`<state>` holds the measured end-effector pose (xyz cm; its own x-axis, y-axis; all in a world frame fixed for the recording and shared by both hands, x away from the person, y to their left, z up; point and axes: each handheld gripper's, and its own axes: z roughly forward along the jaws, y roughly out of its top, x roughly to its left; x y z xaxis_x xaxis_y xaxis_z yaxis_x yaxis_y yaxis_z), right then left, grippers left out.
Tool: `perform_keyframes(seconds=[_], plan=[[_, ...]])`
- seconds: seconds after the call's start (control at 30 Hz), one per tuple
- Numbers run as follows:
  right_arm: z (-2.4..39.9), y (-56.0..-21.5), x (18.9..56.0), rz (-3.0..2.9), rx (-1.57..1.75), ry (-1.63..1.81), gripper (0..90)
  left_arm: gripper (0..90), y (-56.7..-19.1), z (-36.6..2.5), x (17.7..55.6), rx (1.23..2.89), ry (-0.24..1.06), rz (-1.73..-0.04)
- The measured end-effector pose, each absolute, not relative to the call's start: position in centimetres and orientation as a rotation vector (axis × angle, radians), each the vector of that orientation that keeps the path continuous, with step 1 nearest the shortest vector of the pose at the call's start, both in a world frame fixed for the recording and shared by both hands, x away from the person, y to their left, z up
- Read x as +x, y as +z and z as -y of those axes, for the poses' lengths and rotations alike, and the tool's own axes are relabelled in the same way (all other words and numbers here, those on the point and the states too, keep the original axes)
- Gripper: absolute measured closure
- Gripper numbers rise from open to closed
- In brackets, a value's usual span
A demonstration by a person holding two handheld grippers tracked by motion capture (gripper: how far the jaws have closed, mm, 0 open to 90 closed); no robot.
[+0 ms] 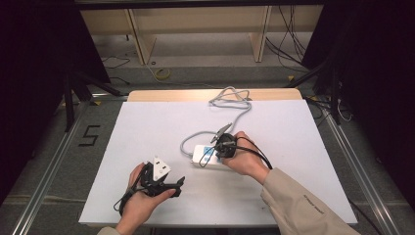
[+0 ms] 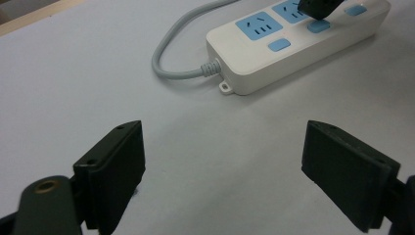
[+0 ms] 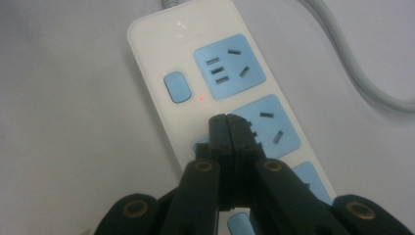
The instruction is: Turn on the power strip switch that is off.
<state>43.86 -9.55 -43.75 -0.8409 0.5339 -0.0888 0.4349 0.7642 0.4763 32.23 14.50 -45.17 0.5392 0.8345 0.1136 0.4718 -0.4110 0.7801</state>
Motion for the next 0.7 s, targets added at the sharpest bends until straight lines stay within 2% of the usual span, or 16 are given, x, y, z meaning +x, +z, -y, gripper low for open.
perform_keyframes(seconds=[0.7], plan=[[9.30,-43.74,43.90,-2.775,0.772,0.664,90.0,15.8,-45.15,-14.52,32.22,2.068,0.655,-1.052]])
